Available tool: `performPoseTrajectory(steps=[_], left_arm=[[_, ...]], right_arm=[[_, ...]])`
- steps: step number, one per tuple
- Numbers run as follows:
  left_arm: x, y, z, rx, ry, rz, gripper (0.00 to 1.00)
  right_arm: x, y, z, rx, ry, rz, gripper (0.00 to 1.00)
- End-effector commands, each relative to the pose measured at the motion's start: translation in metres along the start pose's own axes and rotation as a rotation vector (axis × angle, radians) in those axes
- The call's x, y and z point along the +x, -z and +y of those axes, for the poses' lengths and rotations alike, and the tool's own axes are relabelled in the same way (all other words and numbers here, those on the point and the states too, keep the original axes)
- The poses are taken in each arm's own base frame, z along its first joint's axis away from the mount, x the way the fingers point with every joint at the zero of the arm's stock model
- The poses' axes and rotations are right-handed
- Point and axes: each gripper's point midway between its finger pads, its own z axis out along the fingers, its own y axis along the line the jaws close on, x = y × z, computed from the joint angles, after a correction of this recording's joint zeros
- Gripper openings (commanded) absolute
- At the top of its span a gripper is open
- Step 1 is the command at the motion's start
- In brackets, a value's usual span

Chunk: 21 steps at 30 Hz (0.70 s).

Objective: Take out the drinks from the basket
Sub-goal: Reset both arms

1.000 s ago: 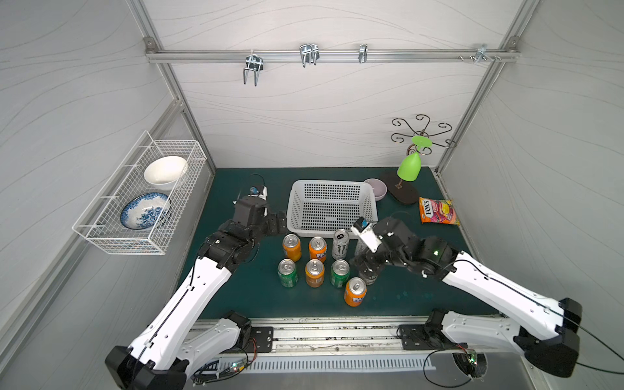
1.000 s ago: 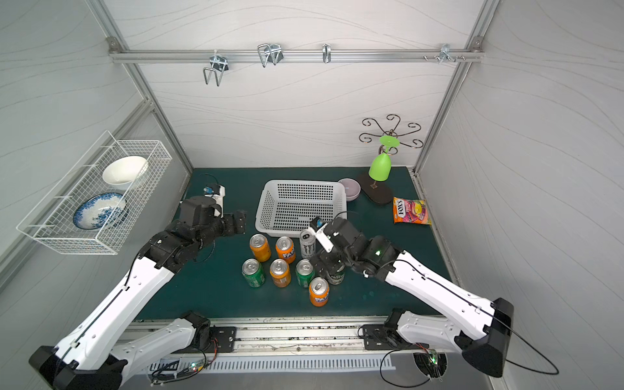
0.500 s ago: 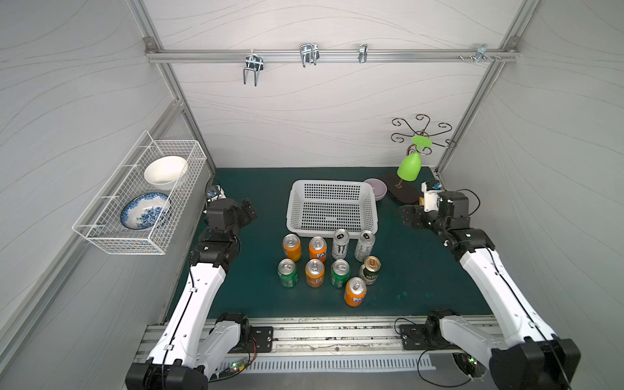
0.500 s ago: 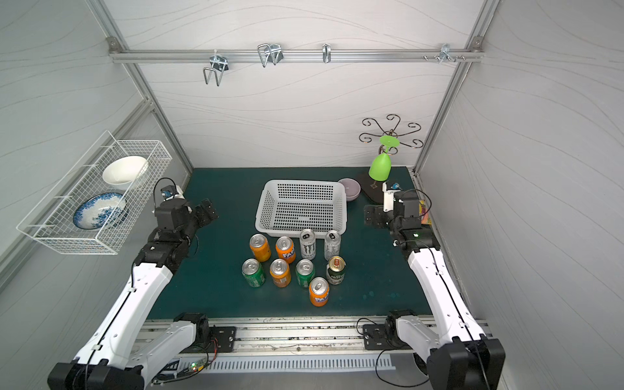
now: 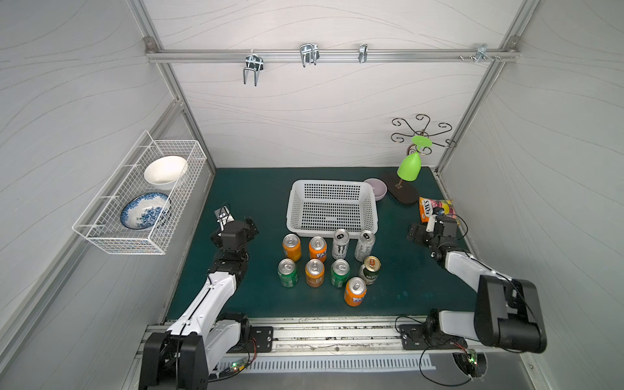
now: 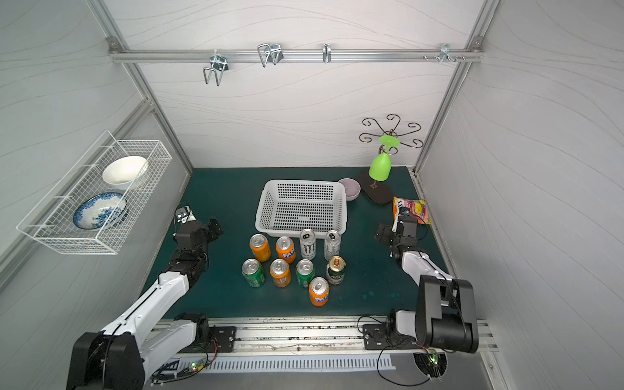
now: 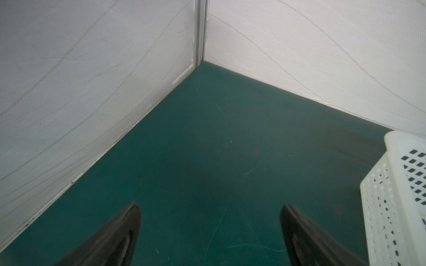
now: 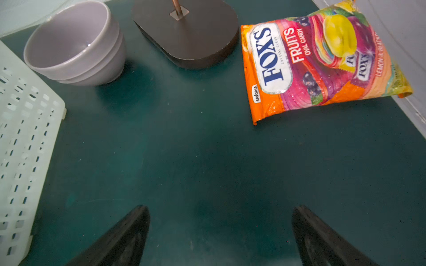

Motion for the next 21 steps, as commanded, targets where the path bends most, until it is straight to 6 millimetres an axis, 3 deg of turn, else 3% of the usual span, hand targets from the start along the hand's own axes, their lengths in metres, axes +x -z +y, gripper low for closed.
performPoseTrajectory(steps=[1,5,11,21], left_arm=[[-0.025,-0.001,-0.006,0.020,0.013,-0.103,0.99],[-0.017,-0.005,-0.007,0.032,-0.021,-0.098,0.99],[-0.006,-0.011,-0.011,0.062,-0.045,-0.099,0.99],[0.018,-0.037,-0.030,0.158,-0.117,-0.109,0.99]], right_arm=[[-0.038,-0.001,0.018,-0.091,0.033,-0.187,0.99],[-0.039,-0.003,0.043,-0.152,0.127,-0.240,0.99],[-0.022,-0.027,0.068,-0.240,0.221,-0.201,0.99],[-0.021,-0.028,0.070,-0.222,0.234,-0.195,0.99]])
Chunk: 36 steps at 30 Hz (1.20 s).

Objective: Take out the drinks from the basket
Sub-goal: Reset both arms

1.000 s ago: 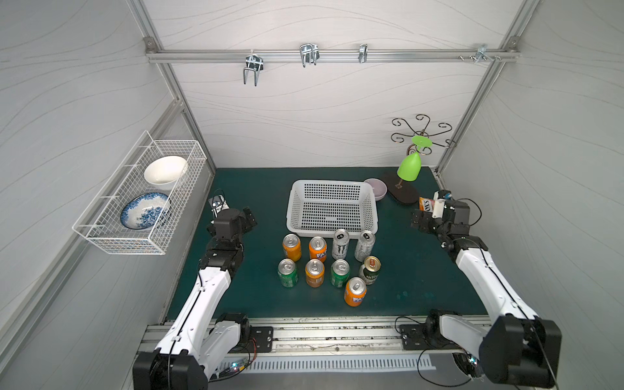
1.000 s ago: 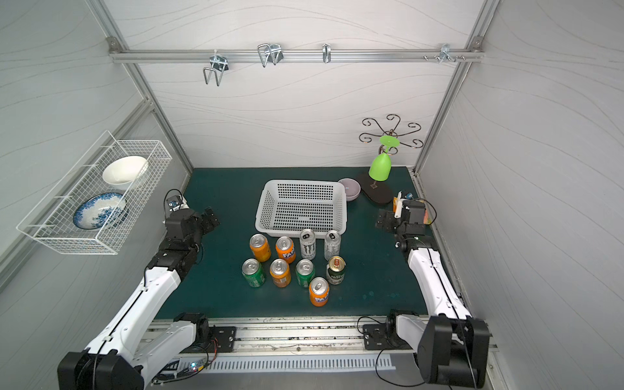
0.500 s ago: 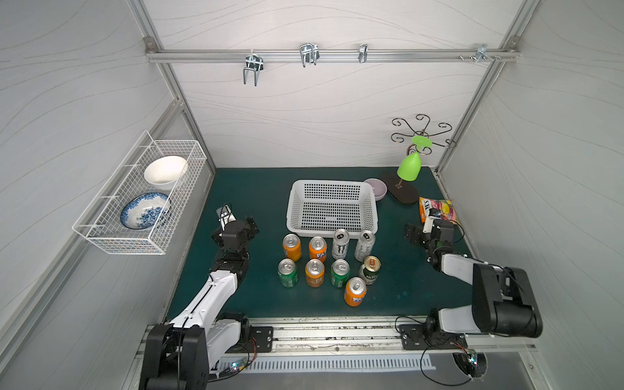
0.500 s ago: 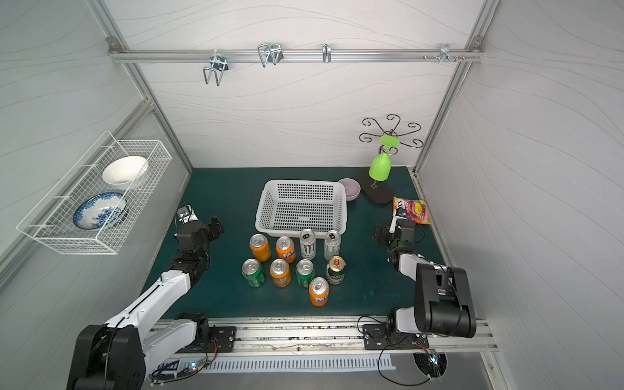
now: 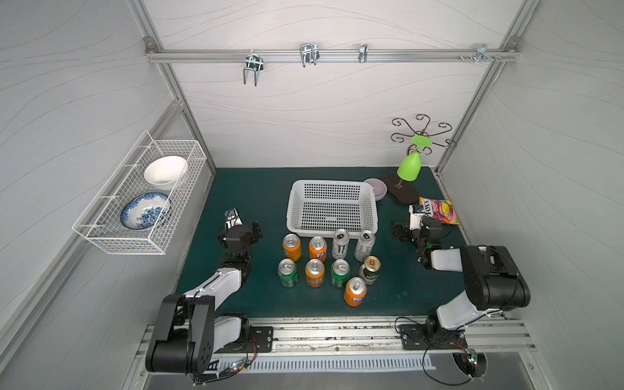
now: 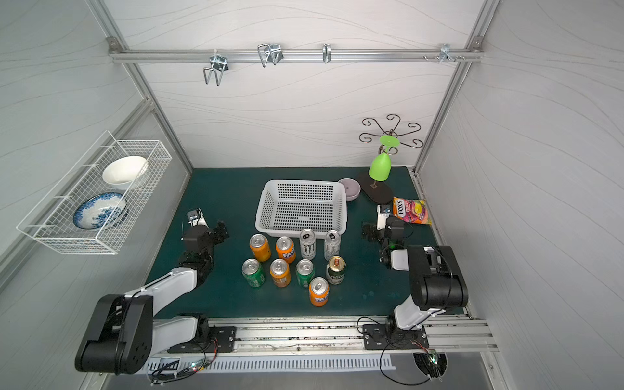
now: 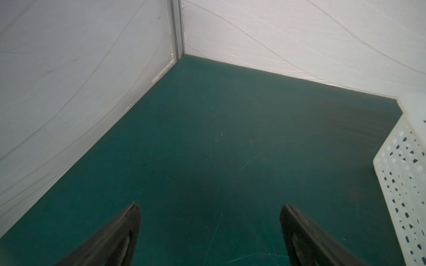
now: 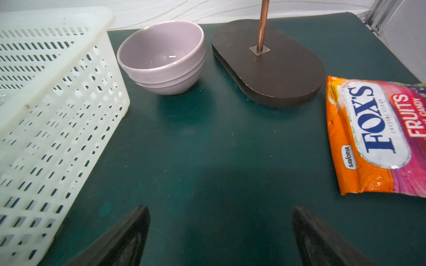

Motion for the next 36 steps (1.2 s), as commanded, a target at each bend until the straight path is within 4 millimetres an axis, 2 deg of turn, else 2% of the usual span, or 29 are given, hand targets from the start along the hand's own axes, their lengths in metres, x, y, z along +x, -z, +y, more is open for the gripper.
performPoseTrajectory(steps=[1,6,10,36], left_arm=[[-0.018,-0.006,-0.012,0.069,-0.015,-0.115,0.99],[0.003,-0.019,-0.021,0.113,-0.031,-0.098,0.99],[0.010,-0.040,-0.030,0.121,-0.069,0.002,0.98],[0.012,-0.040,-0.029,0.127,-0.063,0.002,0.99]], right_arm=[[-0.014,-0.001,0.003,-0.004,0.026,-0.040,0.99],[-0.014,-0.001,0.003,-0.004,0.028,-0.042,0.99],[-0.014,-0.001,0.004,-0.002,0.031,-0.043,0.99],[-0.014,-0.001,0.004,-0.002,0.033,-0.044,0.99]])
